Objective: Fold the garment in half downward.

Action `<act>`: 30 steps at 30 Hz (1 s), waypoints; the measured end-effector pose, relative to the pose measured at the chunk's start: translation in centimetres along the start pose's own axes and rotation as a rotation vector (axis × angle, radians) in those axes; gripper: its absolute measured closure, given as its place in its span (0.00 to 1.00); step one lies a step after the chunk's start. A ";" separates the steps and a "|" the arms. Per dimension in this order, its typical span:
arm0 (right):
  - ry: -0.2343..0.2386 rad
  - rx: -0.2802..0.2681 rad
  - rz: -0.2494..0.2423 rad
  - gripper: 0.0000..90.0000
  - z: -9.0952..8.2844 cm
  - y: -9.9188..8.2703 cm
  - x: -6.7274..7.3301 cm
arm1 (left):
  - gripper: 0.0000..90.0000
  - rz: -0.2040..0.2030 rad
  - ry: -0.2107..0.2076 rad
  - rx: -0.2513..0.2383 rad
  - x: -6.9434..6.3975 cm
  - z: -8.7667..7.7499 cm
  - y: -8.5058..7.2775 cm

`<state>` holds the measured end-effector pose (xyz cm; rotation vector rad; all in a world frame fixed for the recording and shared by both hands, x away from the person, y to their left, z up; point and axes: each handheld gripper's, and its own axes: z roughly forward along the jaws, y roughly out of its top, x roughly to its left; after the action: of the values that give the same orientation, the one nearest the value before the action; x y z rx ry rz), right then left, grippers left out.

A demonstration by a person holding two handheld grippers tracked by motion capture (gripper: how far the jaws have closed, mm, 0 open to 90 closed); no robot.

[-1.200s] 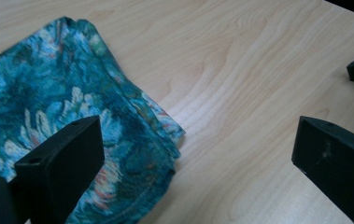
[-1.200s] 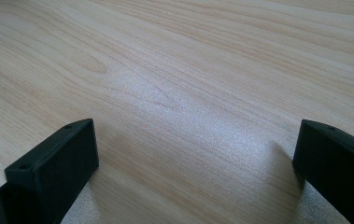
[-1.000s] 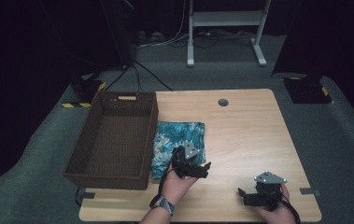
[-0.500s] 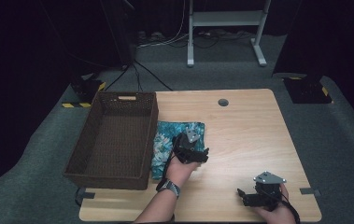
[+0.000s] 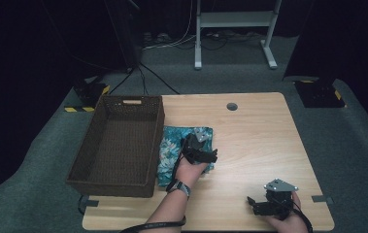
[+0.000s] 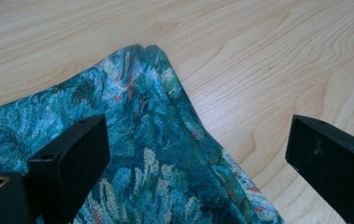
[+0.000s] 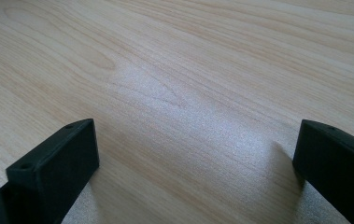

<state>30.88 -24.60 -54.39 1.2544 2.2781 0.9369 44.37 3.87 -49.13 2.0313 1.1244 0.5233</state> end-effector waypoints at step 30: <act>0.012 0.001 -0.014 0.00 0.3 0.3 0.1 | 0.29 0.109 0.092 0.155 -0.6 6.1 0.8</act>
<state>31.15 -24.33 -54.39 1.2347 2.2943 0.9409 48.41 0.56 -52.39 2.2323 1.1434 0.6066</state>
